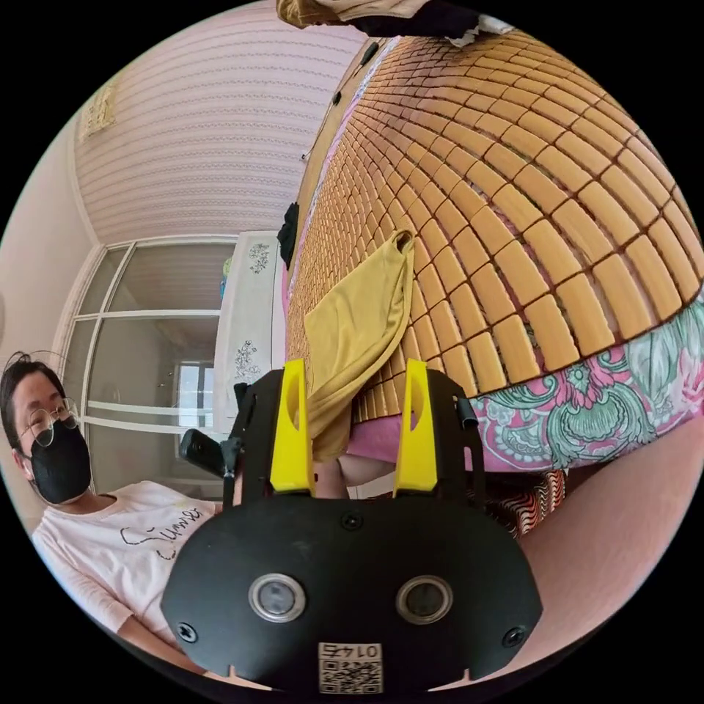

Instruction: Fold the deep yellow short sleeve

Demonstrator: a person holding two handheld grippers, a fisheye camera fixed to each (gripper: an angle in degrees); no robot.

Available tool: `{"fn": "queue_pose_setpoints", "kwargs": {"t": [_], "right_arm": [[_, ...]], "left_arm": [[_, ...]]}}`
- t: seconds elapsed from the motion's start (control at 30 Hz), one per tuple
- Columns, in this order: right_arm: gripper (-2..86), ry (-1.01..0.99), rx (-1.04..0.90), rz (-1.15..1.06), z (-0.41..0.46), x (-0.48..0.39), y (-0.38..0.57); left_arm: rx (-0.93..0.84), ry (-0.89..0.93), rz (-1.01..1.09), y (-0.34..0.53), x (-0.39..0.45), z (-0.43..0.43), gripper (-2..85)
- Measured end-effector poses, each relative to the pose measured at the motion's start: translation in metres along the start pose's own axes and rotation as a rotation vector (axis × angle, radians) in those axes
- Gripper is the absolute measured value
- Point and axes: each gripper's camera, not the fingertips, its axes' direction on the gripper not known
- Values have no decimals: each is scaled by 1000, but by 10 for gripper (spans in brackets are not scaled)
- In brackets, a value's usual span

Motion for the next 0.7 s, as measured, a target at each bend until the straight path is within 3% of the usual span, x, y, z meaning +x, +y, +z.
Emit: {"fn": "queue_pose_setpoints", "kwargs": {"t": [0.23,0.47,0.7], "right_arm": [[36,14,85,20,2,21,-25],[20,-6,163,-58,-48,11,-21],[16,191,133,-284,-62,-71,-36]], "left_arm": [[40,-2,3,1,5,-22,-9],[92,93,24,-13,8,-20,-9],[230,80,27,-36,23,-30,-9]]}}
